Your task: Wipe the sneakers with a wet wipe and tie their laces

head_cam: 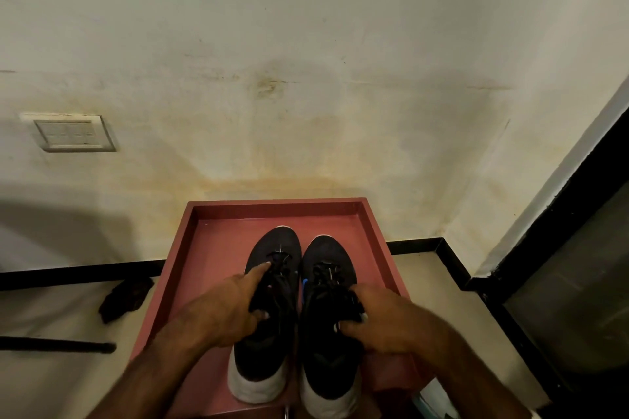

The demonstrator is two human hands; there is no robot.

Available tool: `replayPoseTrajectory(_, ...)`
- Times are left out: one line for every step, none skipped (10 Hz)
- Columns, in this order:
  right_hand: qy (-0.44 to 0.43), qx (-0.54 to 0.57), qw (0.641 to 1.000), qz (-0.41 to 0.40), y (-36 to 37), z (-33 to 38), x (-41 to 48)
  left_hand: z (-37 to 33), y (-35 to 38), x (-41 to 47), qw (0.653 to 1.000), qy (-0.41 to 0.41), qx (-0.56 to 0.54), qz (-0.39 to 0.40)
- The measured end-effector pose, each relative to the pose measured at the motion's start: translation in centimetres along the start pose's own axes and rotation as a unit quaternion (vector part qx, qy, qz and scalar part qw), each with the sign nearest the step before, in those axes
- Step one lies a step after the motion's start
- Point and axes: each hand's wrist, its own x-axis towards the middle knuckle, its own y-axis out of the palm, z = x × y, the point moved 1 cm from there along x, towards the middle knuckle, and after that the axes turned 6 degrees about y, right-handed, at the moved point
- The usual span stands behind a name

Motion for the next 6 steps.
replayPoseTrajectory(0.013,-0.006,0.999,-0.048,1.2,-0.4,1.2,-0.1,0.3,-0.1,0.999,-0.009,0.015,-0.042)
replayPoseTrajectory(0.009,-0.004,0.998,-0.055,1.4,-0.5,1.9,0.0,0.5,-0.3,0.999,-0.015,0.011,-0.039)
replayPoseTrajectory(0.007,0.001,0.998,-0.062,1.3,-0.6,2.3,-0.2,0.5,-0.5,0.999,-0.012,0.014,-0.043)
replayPoseTrajectory(0.001,0.024,0.998,-0.051,1.6,-0.5,2.4,0.0,0.7,-0.4,0.999,-0.004,0.019,-0.037)
replayPoseTrajectory(0.001,0.036,0.999,-0.001,0.2,-0.3,1.9,0.1,0.1,-0.5,0.999,0.004,0.009,-0.032)
replayPoseTrajectory(0.017,0.057,0.998,0.015,-1.0,-0.1,1.2,-0.3,-0.1,-0.9,0.998,-0.005,-0.011,-0.059)
